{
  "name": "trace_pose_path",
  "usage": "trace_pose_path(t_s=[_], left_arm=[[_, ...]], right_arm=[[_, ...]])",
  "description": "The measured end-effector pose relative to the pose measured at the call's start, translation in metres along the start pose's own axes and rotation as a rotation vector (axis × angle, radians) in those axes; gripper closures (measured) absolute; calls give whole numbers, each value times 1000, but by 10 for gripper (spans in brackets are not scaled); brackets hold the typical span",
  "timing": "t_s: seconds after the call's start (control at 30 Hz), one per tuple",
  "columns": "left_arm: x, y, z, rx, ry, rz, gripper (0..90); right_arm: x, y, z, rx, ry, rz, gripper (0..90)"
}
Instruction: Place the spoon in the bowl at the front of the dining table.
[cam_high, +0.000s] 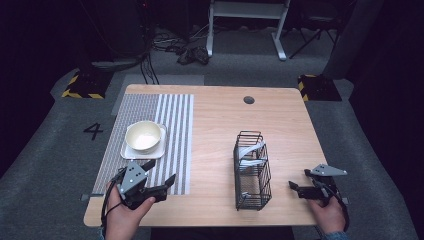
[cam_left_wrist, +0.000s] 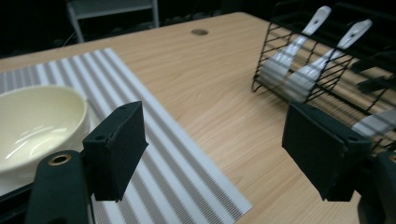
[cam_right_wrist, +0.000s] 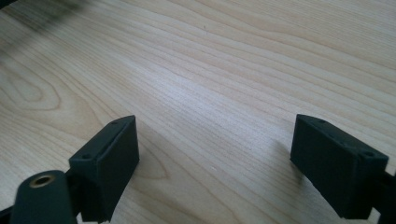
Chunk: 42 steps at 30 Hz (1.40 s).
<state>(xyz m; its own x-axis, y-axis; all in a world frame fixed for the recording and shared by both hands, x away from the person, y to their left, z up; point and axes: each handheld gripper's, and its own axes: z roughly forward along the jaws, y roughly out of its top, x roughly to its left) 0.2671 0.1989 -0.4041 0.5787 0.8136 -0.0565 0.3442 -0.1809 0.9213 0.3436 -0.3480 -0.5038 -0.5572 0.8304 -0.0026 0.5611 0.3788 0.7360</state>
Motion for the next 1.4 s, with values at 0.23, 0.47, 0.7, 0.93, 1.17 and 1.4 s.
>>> trace_pose_path(t_s=[0.23,0.47,0.7,0.93,1.17,1.4], left_arm=[[-12,17,3,-50,-73,52,239],[-26,30,15,-67,-139,89,243],[-45,46,35,-85,-230,132,245],[-58,54,48,-90,-289,164,247],[-73,63,58,-106,-359,197,255],[-95,68,64,-118,-446,252,280]], right_arm=[[0,0,0,0,0,0,154],[0,0,0,0,0,3,155],[0,0,0,0,-2,5,155],[0,0,0,0,-2,5,155],[0,0,0,0,-3,5,155],[0,0,0,0,-2,5,155]])
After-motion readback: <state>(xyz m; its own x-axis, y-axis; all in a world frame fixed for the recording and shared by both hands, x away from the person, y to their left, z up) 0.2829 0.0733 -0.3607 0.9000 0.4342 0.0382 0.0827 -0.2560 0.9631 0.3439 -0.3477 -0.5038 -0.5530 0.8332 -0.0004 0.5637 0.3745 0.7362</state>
